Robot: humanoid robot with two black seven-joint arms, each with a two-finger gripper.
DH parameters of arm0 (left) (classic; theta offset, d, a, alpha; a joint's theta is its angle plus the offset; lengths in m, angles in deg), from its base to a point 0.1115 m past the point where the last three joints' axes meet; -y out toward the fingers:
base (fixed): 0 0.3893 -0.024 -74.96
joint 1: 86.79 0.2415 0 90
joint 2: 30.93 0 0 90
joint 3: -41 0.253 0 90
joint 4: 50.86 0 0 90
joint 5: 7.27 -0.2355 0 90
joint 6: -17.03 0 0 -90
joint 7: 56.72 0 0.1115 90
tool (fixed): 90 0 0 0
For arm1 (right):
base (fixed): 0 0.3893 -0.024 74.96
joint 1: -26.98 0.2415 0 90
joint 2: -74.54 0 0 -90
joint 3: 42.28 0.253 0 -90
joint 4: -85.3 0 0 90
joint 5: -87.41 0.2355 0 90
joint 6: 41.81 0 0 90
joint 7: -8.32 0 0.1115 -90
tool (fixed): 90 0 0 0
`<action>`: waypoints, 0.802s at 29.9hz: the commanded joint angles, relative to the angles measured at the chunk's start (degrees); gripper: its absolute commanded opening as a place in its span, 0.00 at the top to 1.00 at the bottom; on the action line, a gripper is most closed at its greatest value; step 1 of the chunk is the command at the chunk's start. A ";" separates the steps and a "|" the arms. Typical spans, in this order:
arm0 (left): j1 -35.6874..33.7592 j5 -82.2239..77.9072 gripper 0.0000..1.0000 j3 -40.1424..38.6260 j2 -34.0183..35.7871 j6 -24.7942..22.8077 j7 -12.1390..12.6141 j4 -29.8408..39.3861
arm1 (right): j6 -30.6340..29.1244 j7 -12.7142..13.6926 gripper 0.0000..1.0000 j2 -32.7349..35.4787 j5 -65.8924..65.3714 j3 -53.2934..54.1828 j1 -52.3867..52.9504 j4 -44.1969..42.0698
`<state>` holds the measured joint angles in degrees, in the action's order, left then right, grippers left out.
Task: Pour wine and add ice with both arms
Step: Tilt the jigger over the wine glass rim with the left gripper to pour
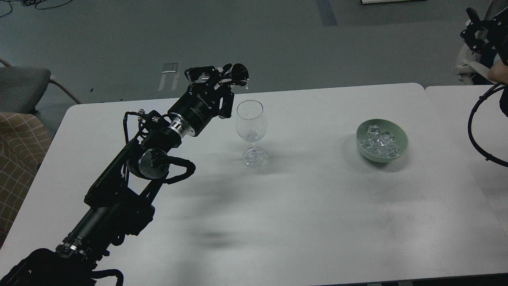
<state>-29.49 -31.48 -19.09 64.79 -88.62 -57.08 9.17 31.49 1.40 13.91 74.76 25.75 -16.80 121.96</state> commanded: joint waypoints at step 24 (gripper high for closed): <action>0.00 -10.50 1.00 0.06 0.08 -0.61 -1.84 0.09 | 0.00 0.07 0.00 0.43 0.00 0.00 -0.07 -0.09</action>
<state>-29.50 -40.05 -19.02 64.82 -89.00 -58.31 9.24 31.49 1.43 14.26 74.76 25.75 -16.88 121.86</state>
